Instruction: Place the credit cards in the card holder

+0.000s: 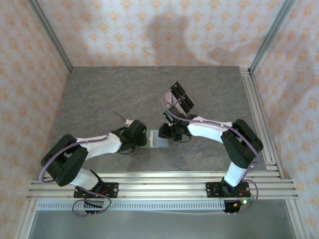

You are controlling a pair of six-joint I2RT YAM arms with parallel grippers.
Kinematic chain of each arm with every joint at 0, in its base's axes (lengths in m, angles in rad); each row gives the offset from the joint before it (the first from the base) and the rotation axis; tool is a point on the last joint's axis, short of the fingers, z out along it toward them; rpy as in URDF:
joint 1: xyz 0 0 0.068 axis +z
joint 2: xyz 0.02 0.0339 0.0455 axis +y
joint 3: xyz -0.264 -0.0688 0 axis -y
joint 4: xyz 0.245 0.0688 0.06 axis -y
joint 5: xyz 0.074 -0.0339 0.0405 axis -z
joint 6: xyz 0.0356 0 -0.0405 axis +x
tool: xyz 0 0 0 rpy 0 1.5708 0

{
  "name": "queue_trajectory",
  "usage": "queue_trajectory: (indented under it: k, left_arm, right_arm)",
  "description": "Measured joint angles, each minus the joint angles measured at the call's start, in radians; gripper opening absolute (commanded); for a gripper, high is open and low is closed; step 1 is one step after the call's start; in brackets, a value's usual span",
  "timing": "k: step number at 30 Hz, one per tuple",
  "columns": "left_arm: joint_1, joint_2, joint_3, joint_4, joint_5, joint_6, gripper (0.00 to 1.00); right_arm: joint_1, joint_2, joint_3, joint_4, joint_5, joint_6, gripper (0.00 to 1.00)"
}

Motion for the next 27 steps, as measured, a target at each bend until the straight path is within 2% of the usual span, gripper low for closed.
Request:
queue_trajectory:
  k: [13,27]
  left_arm:
    - [0.0,0.0,-0.001,0.003,0.0,0.0,0.41]
    - [0.0,-0.008,-0.013,0.018,0.0,-0.003,0.4]
  right_arm:
    - [0.0,0.039,0.006,0.019,-0.009,0.003,0.45]
    - [0.0,0.052,0.022,0.094,-0.13,0.026,0.41]
